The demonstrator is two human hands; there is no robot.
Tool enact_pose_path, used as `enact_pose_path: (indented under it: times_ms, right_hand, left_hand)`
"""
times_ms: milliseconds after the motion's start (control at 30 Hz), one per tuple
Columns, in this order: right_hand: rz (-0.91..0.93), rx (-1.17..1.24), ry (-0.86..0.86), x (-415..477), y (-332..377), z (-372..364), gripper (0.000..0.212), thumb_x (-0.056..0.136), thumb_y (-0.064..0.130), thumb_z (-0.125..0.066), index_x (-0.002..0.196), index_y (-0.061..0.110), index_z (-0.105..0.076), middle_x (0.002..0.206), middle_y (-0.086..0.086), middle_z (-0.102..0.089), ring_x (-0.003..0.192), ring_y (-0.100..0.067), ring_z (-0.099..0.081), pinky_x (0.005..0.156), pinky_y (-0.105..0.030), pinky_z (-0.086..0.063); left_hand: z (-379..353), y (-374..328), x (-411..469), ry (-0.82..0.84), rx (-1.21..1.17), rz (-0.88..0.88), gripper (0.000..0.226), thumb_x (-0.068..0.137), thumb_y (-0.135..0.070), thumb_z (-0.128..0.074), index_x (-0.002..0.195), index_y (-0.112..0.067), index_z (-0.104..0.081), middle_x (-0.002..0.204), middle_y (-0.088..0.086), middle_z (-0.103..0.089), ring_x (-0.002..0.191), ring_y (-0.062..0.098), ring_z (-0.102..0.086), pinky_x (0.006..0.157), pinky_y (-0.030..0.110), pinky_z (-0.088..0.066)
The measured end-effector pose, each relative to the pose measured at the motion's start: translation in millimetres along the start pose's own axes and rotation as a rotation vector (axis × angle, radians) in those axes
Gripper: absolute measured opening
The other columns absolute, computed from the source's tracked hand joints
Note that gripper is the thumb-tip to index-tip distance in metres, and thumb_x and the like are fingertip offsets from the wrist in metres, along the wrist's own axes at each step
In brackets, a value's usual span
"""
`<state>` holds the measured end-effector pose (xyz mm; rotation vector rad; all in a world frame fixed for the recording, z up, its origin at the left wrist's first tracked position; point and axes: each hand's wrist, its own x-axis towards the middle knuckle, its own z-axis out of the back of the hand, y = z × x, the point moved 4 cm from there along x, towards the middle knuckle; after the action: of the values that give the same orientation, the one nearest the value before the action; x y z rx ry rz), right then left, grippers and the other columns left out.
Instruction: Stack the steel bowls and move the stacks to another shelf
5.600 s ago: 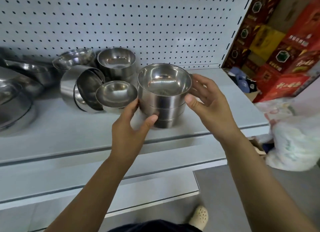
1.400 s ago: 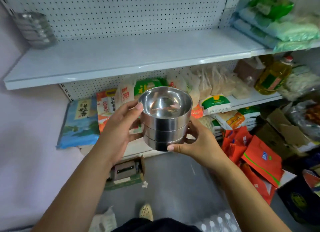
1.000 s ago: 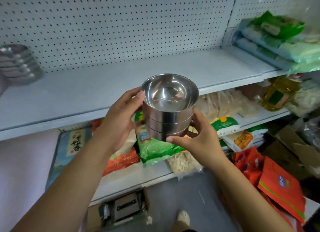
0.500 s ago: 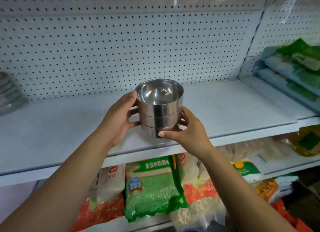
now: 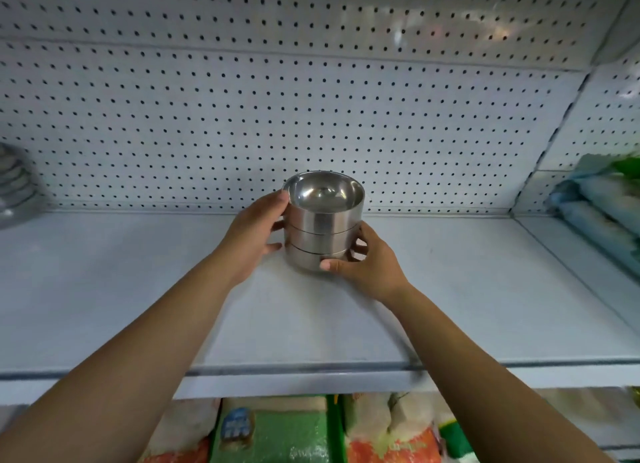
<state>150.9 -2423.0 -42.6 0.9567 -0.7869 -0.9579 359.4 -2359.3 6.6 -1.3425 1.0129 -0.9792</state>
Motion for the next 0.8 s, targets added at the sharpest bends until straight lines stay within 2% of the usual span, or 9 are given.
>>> enact_pose_path:
  times_ms: [67, 133, 200, 267, 400, 500, 600, 700, 800]
  right_hand:
    - [0.006, -0.083, -0.006, 18, 2, 2, 0.07, 0.064, 0.038, -0.098, 0.12, 0.032, -0.057, 0.112, 0.022, -0.062, 0.102, 0.0, -0.061, 0.071, -0.003, -0.045]
    - [-0.001, -0.144, -0.009, 34, 4, 1, 0.073, 0.065, 0.042, -0.097, 0.123, 0.027, -0.055, 0.114, 0.014, -0.061, 0.106, -0.011, -0.061, 0.081, -0.015, -0.047]
    - [-0.013, -0.162, -0.008, 45, 6, -1, 0.084, 0.066, 0.042, -0.096, 0.135, 0.022, -0.052, 0.121, 0.01, -0.058, 0.113, -0.014, -0.058, 0.091, -0.026, -0.047]
    - [-0.007, -0.174, -0.007, 52, 8, -4, 0.092, 0.068, 0.042, -0.095, 0.143, 0.02, -0.046, 0.124, 0.01, -0.054, 0.115, -0.013, -0.056, 0.094, -0.027, -0.046]
    - [-0.008, -0.196, 0.005, 60, 7, -6, 0.093, 0.069, 0.047, -0.094, 0.144, 0.022, -0.045, 0.13, 0.006, -0.057, 0.121, -0.018, -0.057, 0.096, -0.029, -0.046]
    - [-0.014, -0.252, 0.007, 65, 9, -4, 0.088, 0.069, 0.052, -0.092, 0.14, 0.023, -0.048, 0.128, 0.007, -0.059, 0.122, -0.019, -0.058, 0.094, -0.029, -0.045]
    - [-0.016, -0.304, 0.012, 69, 12, -3, 0.082, 0.072, 0.053, -0.09, 0.137, 0.021, -0.051, 0.129, 0.006, -0.061, 0.115, -0.015, -0.056, 0.088, -0.026, -0.041]
    - [-0.032, -0.351, 0.02, 72, 15, -1, 0.078, 0.074, 0.054, -0.088, 0.135, 0.02, -0.052, 0.115, 0.01, -0.054, 0.104, -0.011, -0.05, 0.084, -0.026, -0.039]
    - [-0.049, -0.382, 0.006, 74, 16, 0, 0.085, 0.073, 0.056, -0.087, 0.14, 0.018, -0.052, 0.118, 0.007, -0.058, 0.108, -0.015, -0.055, 0.084, -0.028, -0.042]
  left_hand:
    - [4, -6, 10, -0.098, 0.072, -0.017, 0.033, 0.095, -0.055, -0.062, 0.113, -0.029, -0.07, 0.116, -0.008, -0.072, 0.112, 0.013, -0.067, 0.099, 0.053, -0.053]
    - [5, -13, 19, -0.18, 0.118, -0.054, 0.031, 0.096, -0.051, -0.063, 0.108, -0.024, -0.071, 0.112, -0.003, -0.074, 0.106, 0.015, -0.07, 0.095, 0.05, -0.056]
    - [6, -18, 27, -0.229, 0.157, -0.082, 0.025, 0.097, -0.048, -0.062, 0.098, -0.024, -0.071, 0.106, -0.001, -0.075, 0.103, 0.017, -0.071, 0.094, 0.05, -0.057]
    - [5, -21, 34, -0.25, 0.205, -0.098, 0.021, 0.099, -0.046, -0.06, 0.091, -0.029, -0.071, 0.103, -0.001, -0.075, 0.102, 0.018, -0.071, 0.093, 0.049, -0.058]
    - [6, -22, 44, -0.24, 0.229, -0.103, 0.02, 0.101, -0.043, -0.058, 0.089, -0.031, -0.069, 0.103, -0.002, -0.074, 0.103, 0.017, -0.07, 0.092, 0.045, -0.058]
    - [7, -21, 47, -0.156, 0.311, -0.124, 0.023, 0.101, -0.045, -0.056, 0.111, -0.03, -0.07, 0.115, -0.006, -0.071, 0.114, 0.015, -0.066, 0.098, 0.039, -0.053]
    - [9, -21, 48, -0.066, 0.456, -0.152, 0.037, 0.103, -0.045, -0.051, 0.137, -0.032, -0.061, 0.129, -0.01, -0.062, 0.126, 0.01, -0.054, 0.106, 0.034, -0.043]
    - [10, -21, 48, -0.008, 0.573, -0.161, 0.042, 0.106, -0.04, -0.048, 0.147, -0.034, -0.052, 0.142, -0.01, -0.058, 0.131, 0.009, -0.051, 0.103, 0.027, -0.037]
    - [14, -20, 49, 0.02, 0.677, -0.164, 0.044, 0.106, -0.037, -0.048, 0.15, -0.034, -0.048, 0.148, -0.01, -0.055, 0.135, 0.012, -0.051, 0.106, 0.028, -0.038]
